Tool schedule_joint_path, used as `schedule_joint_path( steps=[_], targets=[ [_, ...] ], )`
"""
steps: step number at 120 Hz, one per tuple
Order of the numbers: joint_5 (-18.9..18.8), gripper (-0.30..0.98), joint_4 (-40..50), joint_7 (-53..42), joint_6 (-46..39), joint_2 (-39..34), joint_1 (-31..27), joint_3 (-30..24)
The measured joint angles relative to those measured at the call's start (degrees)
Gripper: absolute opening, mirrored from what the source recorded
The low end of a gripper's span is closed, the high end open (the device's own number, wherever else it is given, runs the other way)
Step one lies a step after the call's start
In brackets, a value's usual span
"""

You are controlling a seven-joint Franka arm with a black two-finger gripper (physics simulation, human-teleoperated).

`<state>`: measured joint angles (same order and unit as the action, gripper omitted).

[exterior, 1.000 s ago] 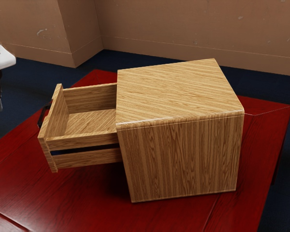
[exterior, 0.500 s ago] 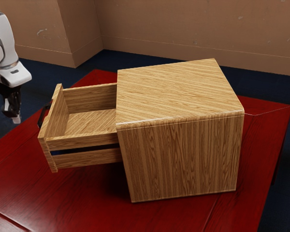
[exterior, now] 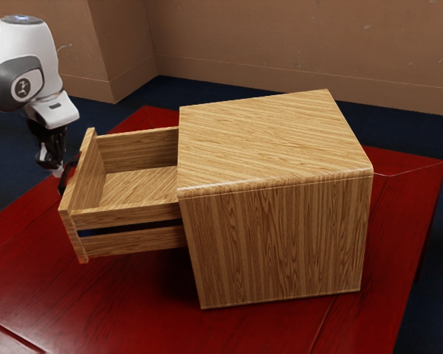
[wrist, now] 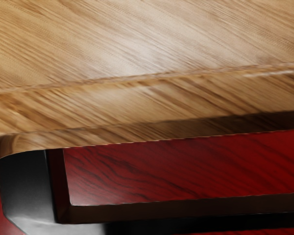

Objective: Push the drawer handle with one arm to close the drawer

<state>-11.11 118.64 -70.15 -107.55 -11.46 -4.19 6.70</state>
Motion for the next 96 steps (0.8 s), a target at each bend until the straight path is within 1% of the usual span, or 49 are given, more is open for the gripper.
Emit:
schedule_joint_path(
  steps=[31,56,96],
  targets=[
    [0.73,-0.10,-1.00,-0.39,-0.75,0.75,3.39,-0.25],
    [2.08,-0.10,-1.02,-0.07,-0.97,1.35,5.73,-0.37],
    [3.37,-0.10,-1.09,1.33,-1.37,2.06,6.93,-0.46]
  ],
)
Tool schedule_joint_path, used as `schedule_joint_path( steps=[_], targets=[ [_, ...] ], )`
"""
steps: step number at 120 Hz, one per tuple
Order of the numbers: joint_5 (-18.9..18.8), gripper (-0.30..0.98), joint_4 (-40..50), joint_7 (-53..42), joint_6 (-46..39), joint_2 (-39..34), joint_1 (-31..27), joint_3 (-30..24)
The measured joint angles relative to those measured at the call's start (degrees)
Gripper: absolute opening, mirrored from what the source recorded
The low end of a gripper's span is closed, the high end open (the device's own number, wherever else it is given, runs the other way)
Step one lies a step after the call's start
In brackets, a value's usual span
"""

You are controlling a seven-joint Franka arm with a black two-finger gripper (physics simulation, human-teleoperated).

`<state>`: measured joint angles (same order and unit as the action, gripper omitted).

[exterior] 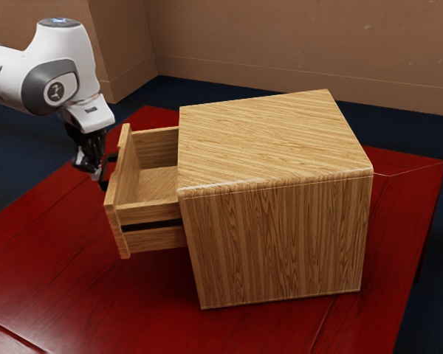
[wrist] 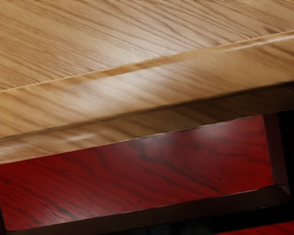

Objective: Push the drawer handle with one arm to close the drawer

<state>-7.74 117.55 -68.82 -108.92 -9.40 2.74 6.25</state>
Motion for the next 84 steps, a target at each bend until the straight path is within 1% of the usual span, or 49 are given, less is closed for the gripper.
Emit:
schedule_joint_path(
  steps=[25,42,84],
  targets=[
    [1.22,-0.08,-1.68,1.48,-0.15,0.33,0.37,-0.02],
    [2.05,-0.10,-2.81,2.60,-0.23,1.54,0.85,-0.01],
    [3.59,-0.10,-6.97,5.44,-0.27,6.06,2.78,-0.12]
  ],
)
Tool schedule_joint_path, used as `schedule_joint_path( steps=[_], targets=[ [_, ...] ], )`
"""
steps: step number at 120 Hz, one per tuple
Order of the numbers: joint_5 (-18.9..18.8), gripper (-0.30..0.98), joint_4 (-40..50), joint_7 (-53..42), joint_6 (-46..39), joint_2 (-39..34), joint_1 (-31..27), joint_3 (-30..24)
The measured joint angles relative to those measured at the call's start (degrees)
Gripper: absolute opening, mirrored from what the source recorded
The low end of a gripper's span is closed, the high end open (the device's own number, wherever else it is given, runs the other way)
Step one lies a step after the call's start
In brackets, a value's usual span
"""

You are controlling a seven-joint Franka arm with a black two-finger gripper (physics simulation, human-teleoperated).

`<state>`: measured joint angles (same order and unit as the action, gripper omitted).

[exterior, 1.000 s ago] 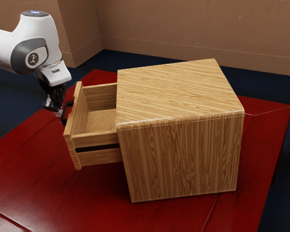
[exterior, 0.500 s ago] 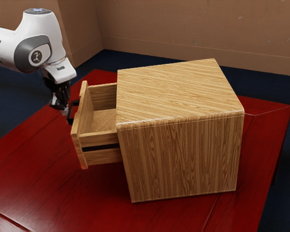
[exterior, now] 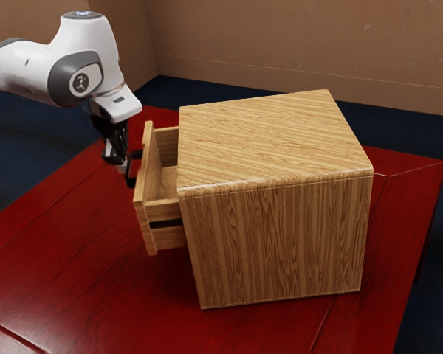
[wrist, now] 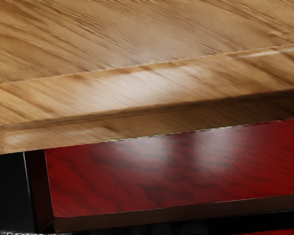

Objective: Push the drawer handle with one arm to close the drawer

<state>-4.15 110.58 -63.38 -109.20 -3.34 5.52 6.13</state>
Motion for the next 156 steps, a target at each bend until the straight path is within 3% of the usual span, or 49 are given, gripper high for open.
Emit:
schedule_joint_path(
  steps=[136,156],
  targets=[
    [5.62,-0.10,-6.54,8.63,-0.12,5.80,-1.83,-7.60],
    [5.87,-0.10,-6.04,9.48,0.92,3.20,-2.03,-8.19]
  ],
)
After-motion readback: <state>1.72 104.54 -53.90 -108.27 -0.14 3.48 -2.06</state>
